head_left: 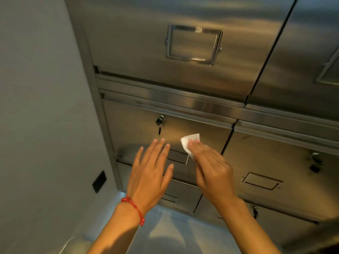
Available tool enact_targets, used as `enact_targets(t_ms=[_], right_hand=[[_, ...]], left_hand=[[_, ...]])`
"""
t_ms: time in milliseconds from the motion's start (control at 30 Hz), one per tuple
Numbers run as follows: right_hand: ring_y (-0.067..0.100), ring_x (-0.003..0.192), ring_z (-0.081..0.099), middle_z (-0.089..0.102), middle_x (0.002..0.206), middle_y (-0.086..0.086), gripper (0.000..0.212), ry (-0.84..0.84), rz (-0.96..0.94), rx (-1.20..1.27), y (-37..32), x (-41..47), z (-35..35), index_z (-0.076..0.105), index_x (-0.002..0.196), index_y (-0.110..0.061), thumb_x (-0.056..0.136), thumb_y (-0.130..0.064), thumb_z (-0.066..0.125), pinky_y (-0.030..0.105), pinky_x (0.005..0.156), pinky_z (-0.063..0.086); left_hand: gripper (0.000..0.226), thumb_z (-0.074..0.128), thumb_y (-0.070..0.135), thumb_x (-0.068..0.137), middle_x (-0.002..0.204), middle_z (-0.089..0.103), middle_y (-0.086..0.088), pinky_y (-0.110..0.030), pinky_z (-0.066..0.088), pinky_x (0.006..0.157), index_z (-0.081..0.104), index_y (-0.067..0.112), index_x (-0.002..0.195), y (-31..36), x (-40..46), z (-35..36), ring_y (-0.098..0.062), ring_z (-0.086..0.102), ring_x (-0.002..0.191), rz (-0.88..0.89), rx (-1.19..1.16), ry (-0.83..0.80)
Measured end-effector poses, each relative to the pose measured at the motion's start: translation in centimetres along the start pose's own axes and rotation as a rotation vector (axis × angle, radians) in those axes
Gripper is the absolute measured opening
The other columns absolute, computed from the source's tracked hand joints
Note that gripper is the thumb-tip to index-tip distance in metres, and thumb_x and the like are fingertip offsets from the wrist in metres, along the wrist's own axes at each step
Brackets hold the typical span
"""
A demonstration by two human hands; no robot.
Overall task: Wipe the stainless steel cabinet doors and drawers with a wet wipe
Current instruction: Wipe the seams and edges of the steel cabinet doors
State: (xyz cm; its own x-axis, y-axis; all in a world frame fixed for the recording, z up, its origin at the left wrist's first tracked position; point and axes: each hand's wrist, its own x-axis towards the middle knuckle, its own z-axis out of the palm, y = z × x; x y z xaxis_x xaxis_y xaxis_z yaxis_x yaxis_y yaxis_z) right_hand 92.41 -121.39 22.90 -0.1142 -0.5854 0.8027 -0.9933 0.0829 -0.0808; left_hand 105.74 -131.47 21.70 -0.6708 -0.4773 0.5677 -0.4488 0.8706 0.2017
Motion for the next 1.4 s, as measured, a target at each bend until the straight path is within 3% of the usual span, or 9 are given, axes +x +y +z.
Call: enact_targets(t_ms=[333, 533, 733, 933, 1067, 1200, 1400], right_hand=[[0.028, 0.098, 0.067, 0.068, 0.109, 0.016, 0.054, -0.034, 0.062, 0.125, -6.8, 5.0, -3.8, 0.067, 0.108, 0.006, 0.058, 0.026, 0.071, 0.042, 0.080, 0.056], [0.027, 0.096, 0.068, 0.069, 0.107, 0.015, 0.056, -0.035, 0.030, 0.167, -12.2, 7.0, -4.7, 0.069, 0.106, 0.004, 0.055, 0.026, 0.072, 0.037, 0.081, 0.055], [0.027, 0.101, 0.066, 0.068, 0.110, 0.016, 0.056, -0.080, -0.033, 0.276, -17.7, 8.4, -4.1, 0.067, 0.108, 0.004, 0.056, 0.023, 0.073, 0.041, 0.082, 0.056], [0.028, 0.098, 0.067, 0.068, 0.108, 0.017, 0.053, -0.090, -0.117, 0.369, -21.4, 10.6, -2.4, 0.068, 0.107, 0.005, 0.057, 0.020, 0.075, 0.039, 0.084, 0.053], [0.028, 0.099, 0.067, 0.068, 0.109, 0.017, 0.040, -0.064, -0.212, 0.435, -22.4, 12.0, -0.5, 0.067, 0.108, 0.005, 0.069, 0.013, 0.069, 0.040, 0.084, 0.055], [0.027, 0.100, 0.067, 0.068, 0.109, 0.015, 0.052, -0.095, -0.331, 0.488, -22.5, 13.1, 1.7, 0.068, 0.106, 0.005, 0.056, 0.020, 0.074, 0.040, 0.082, 0.056], [0.027, 0.103, 0.065, 0.068, 0.110, 0.015, 0.052, -0.096, -0.494, 0.547, -21.9, 13.3, 5.0, 0.069, 0.106, 0.004, 0.055, 0.017, 0.073, 0.039, 0.087, 0.054]], left_hand=[[0.052, 0.035, 0.032, 0.089, 0.131, 0.056, -0.015, -0.057, 0.043, 0.095, 0.059, 0.002, 0.123, -1.6, -0.7, -10.7, -0.032, 0.052, 0.122, -0.076, 0.031, 0.016], [0.051, 0.037, 0.031, 0.087, 0.128, 0.058, -0.016, -0.058, 0.043, 0.092, 0.062, 0.000, 0.120, -3.4, -3.0, -16.4, -0.035, 0.054, 0.119, -0.123, 0.075, 0.051], [0.052, 0.037, 0.030, 0.087, 0.126, 0.059, -0.018, -0.059, 0.043, 0.090, 0.063, -0.001, 0.118, -6.3, -6.0, -21.1, -0.037, 0.056, 0.115, -0.171, 0.160, 0.071], [0.051, 0.038, 0.030, 0.086, 0.126, 0.059, -0.018, -0.059, 0.045, 0.088, 0.063, -0.001, 0.118, -8.9, -7.6, -23.6, -0.036, 0.058, 0.113, -0.247, 0.252, 0.075], [0.051, 0.038, 0.030, 0.086, 0.125, 0.059, -0.018, -0.059, 0.045, 0.087, 0.063, -0.001, 0.118, -10.2, -7.9, -24.2, -0.036, 0.059, 0.112, -0.318, 0.321, 0.079], [0.051, 0.038, 0.030, 0.086, 0.125, 0.060, -0.018, -0.059, 0.045, 0.087, 0.063, -0.001, 0.117, -10.5, -7.8, -23.9, -0.036, 0.059, 0.112, -0.431, 0.363, 0.072], [0.051, 0.037, 0.030, 0.086, 0.125, 0.060, -0.017, -0.058, 0.044, 0.088, 0.064, 0.000, 0.117, -10.0, -8.3, -22.7, -0.035, 0.059, 0.112, -0.600, 0.417, 0.050]])
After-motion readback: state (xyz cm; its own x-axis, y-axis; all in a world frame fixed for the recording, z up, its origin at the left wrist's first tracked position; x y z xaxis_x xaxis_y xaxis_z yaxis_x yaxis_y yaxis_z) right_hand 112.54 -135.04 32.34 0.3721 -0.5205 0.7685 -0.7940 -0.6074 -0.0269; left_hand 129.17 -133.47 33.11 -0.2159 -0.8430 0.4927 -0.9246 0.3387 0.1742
